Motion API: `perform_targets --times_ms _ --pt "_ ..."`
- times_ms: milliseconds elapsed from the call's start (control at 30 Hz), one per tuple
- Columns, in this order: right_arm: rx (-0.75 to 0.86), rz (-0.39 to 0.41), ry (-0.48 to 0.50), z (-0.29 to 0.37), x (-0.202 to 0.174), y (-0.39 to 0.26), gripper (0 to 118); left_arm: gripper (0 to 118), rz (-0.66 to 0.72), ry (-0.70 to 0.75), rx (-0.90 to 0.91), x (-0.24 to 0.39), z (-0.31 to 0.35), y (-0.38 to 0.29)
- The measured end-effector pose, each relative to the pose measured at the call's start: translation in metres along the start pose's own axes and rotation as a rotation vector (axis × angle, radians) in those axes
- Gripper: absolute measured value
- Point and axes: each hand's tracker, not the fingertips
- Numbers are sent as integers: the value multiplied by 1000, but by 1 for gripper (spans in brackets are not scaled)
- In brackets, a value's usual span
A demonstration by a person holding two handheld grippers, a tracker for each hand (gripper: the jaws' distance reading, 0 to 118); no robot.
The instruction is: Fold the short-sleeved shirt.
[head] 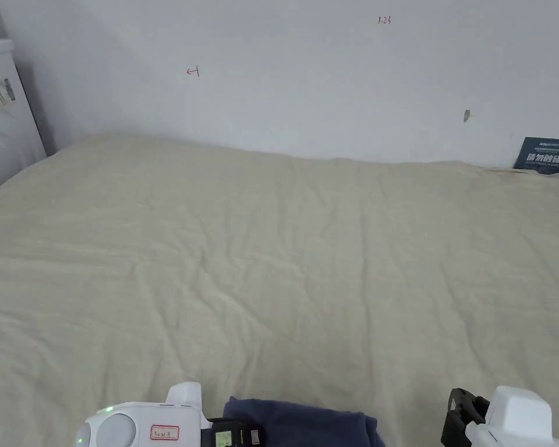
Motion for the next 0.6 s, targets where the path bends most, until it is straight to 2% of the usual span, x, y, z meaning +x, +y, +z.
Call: perform_targets --times_ms 200,600 --pt "-3 3 4 -1 -1 -3 1 19 -25 2 -12 7 1 -1" --pt "5 6 -15 5 7 0 1 16 -129 -91 10 36 57 20"
